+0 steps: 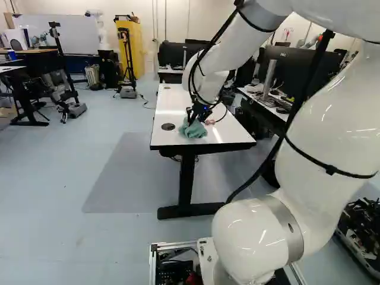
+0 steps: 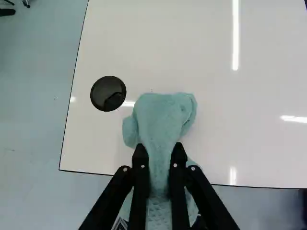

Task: Clean the table with the green towel

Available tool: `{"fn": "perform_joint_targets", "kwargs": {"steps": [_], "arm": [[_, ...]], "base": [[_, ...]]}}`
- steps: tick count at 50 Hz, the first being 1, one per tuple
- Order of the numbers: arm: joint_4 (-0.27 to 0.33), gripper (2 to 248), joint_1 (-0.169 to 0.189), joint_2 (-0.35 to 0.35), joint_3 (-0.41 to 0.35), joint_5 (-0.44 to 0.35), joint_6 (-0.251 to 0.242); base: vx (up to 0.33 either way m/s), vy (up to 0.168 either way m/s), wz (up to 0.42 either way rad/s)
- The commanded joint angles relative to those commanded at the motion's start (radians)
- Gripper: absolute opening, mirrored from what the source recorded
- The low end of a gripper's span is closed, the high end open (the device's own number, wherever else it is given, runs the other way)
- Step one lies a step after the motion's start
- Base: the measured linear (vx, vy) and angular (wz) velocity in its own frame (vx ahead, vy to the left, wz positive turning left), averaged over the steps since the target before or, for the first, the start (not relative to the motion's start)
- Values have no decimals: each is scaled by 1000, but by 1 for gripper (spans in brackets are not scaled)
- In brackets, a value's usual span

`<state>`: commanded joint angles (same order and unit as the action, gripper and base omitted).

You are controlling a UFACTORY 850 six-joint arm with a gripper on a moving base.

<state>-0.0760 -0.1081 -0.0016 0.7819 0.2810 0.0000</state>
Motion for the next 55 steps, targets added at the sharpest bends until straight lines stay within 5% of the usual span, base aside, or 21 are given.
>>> {"fn": "perform_joint_targets", "kwargs": {"steps": [19, 55], "arm": [[0, 48, 57, -19, 19, -22, 0], [0, 48, 146, -164, 175, -177, 0]], "base": [[0, 0, 0], [0, 0, 0]]}}
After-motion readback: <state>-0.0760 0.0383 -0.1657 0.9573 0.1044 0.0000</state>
